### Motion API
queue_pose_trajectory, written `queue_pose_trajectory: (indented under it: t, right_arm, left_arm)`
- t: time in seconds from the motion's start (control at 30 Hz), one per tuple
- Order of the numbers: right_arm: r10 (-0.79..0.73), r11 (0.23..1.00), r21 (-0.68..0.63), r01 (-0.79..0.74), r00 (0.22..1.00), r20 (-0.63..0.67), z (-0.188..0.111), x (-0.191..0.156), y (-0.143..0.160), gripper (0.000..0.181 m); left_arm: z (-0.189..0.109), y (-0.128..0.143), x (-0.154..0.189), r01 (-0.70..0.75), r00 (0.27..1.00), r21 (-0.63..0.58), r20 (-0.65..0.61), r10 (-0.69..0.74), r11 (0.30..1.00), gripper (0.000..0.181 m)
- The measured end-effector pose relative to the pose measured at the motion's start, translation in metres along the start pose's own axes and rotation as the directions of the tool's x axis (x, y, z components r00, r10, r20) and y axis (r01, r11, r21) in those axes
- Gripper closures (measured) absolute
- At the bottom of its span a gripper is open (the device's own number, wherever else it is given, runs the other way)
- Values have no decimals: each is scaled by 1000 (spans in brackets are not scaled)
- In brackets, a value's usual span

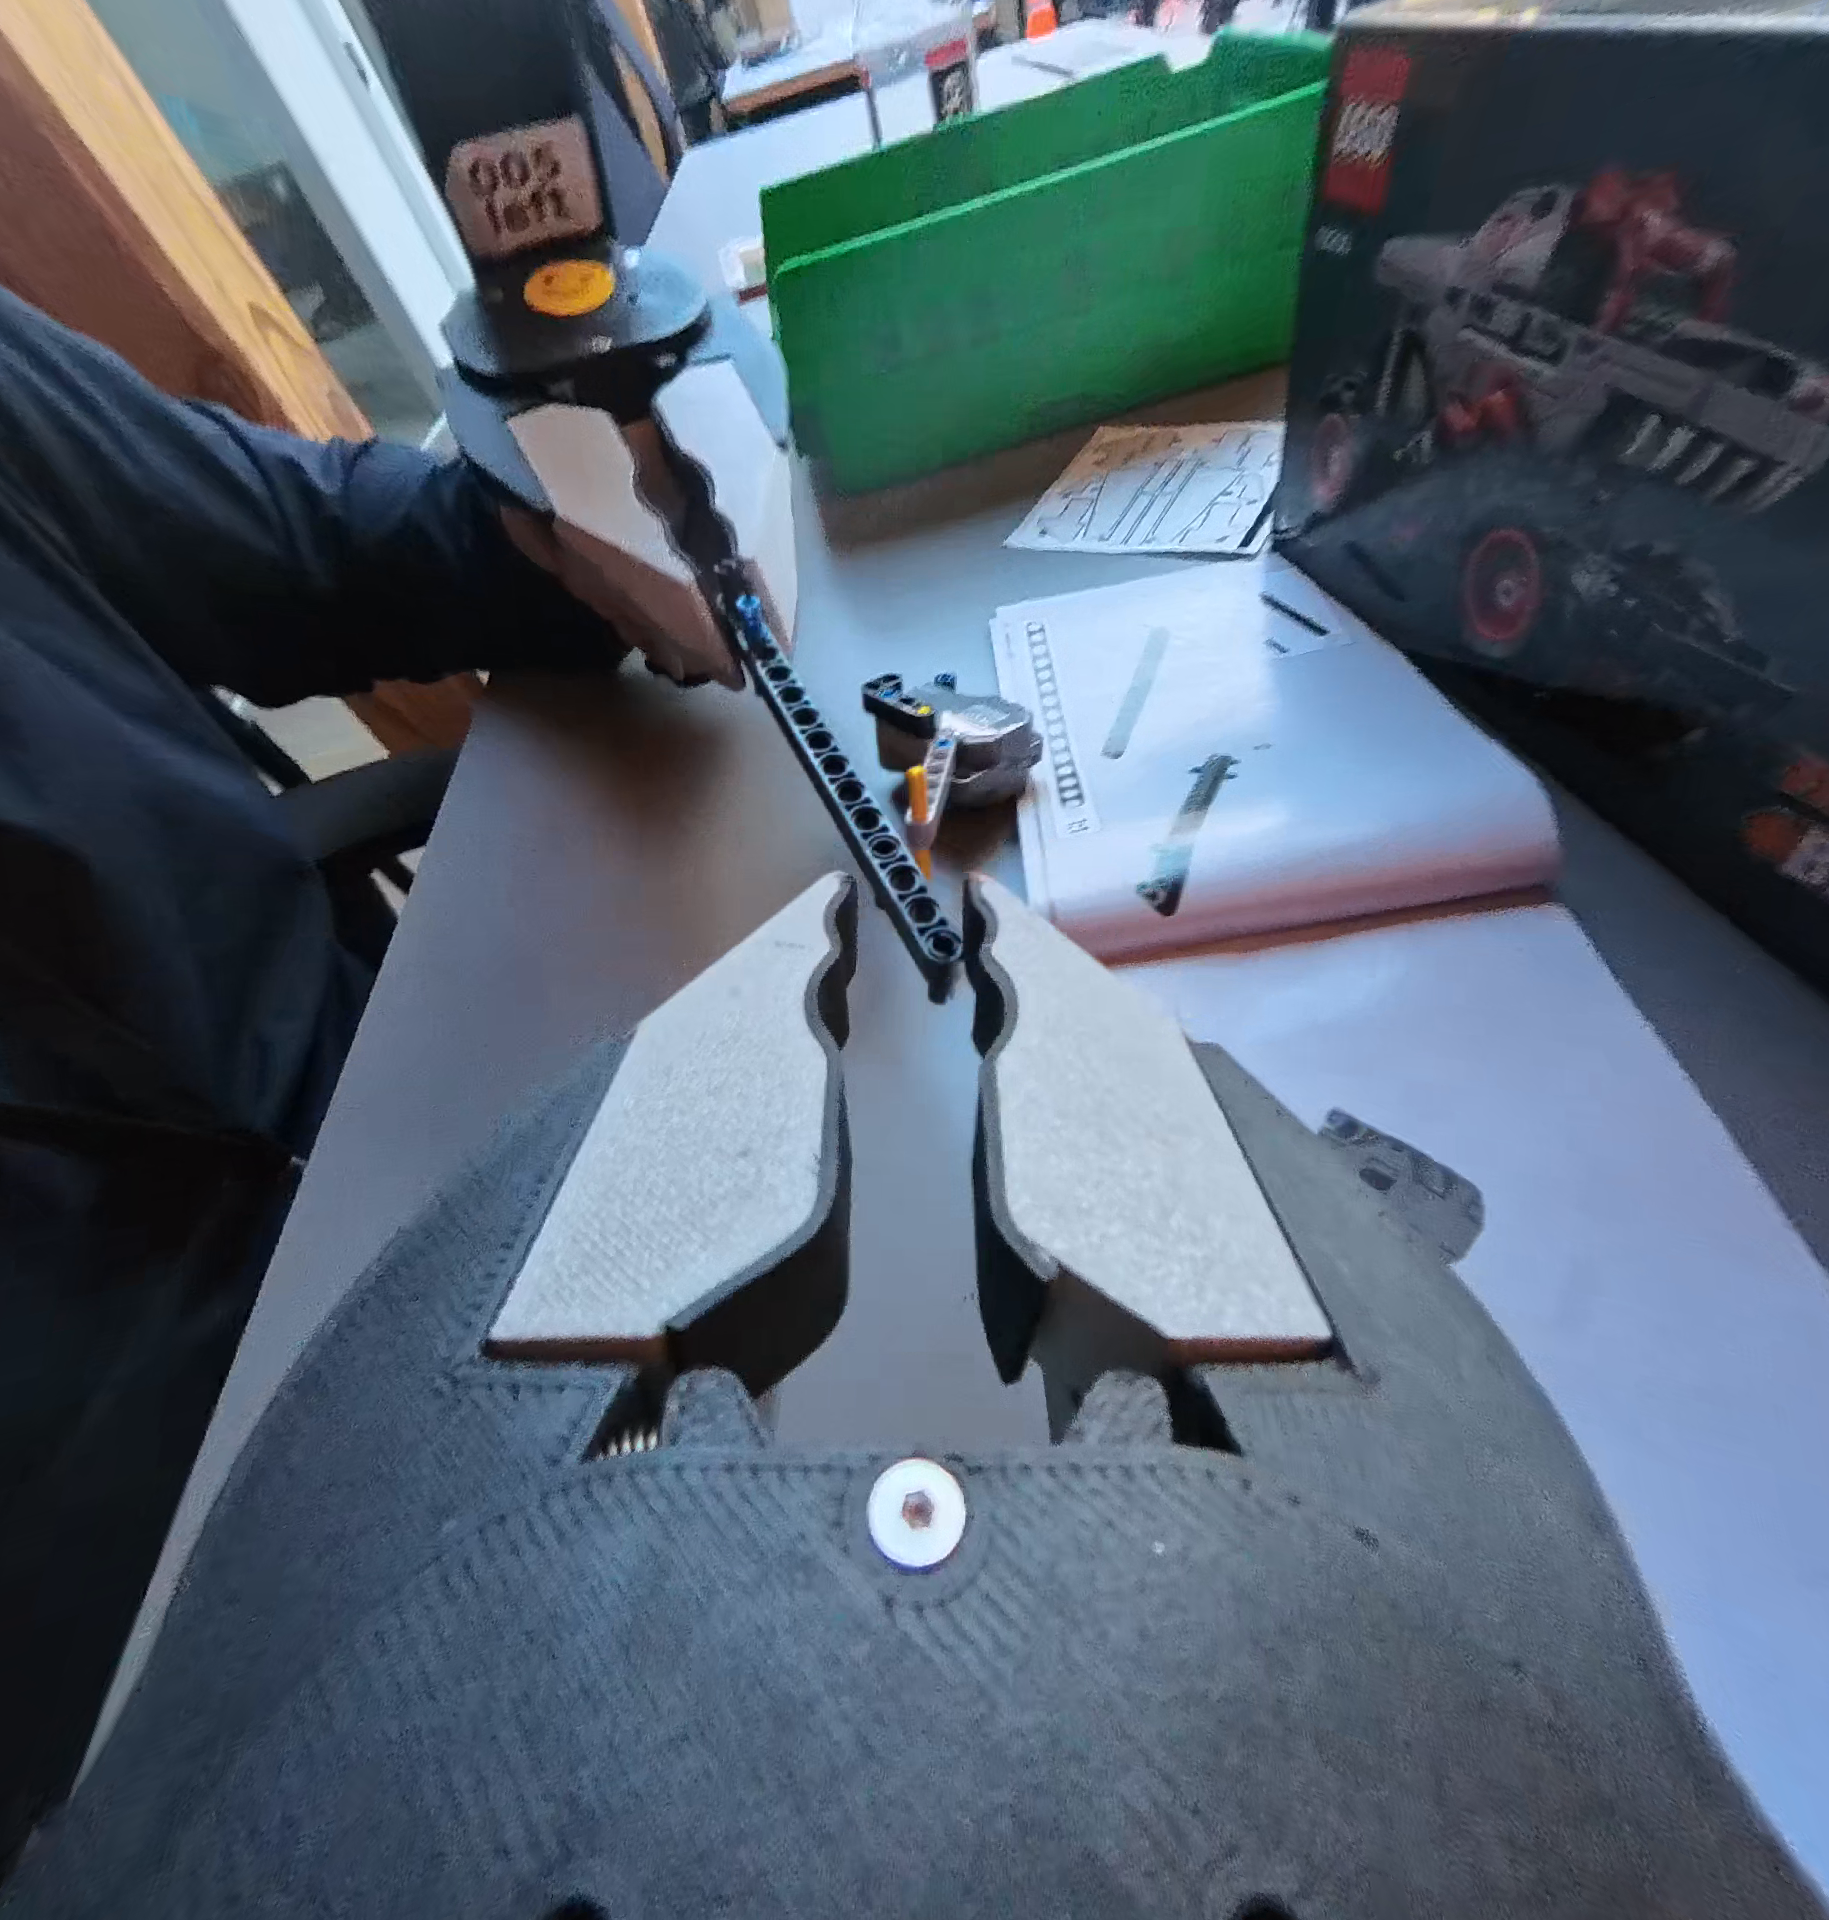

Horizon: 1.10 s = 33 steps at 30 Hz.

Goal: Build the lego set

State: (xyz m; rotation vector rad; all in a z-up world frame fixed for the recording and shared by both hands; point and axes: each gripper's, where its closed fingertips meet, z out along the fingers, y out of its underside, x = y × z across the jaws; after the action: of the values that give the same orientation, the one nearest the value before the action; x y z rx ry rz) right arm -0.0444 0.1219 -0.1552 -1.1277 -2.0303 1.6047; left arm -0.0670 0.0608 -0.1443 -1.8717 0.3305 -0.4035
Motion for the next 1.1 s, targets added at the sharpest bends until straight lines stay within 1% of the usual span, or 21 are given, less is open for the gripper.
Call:
queue_pose_trajectory:
  t: [0.07, 0.1, 0.17, 0.3, 0.5, 0.63, 0.73, 0.9, 1.1]
  right_arm:
    - [-23, 999, -29, 24, 999, 35, 5, -8, 5, 164]
    - [-34, 999, -39, 36, 998, 54, 7, -12, 7, 169]
    - [-48, 997, -55, 53, 995, 90, 9, -19, 10, 173]
    - [-18, 999, -49, 24, 992, 125, 9, -23, 8, 176]
    - [43, 998, -56, -41, 999, 33, 9, -5, 9, 176]
    - [52, 996, -78, -52, 999, -7, 11, -1, 10, 176]
    - [45, 993, -111, -50, 998, -47, 13, 2, 13, 176]
    - [34, 992, -116, -40, 998, -59, 17, -1, 10, 176]
    - [33, 989, -138, -47, 994, -103, 17, 3, 12, 176]
  left_arm:
    - [0, 0, 2, 7, 1000, 3, -14, -6, 1000, 175]
    - [0, -1, 2, 13, 1000, 5, -19, -13, 1000, 175]
    - [-1, -1, 1, 24, 1000, 3, -17, -24, 1000, 174]
    - [-2, 1, -7, 52, 999, -8, 0, -52, 999, 173]
    - [-8, 3, -32, -31, 989, -36, 144, 35, 999, 170]
    - [-9, 7, -45, -88, 968, -83, 228, 105, 993, 170]
    - [-8, 10, -49, -84, 966, -98, 235, 105, 992, 171]
    - [-7, 16, -55, -69, 967, -108, 238, 93, 992, 176]
    - [-5, 16, -52, -93, 963, -116, 244, 119, 989, 176]
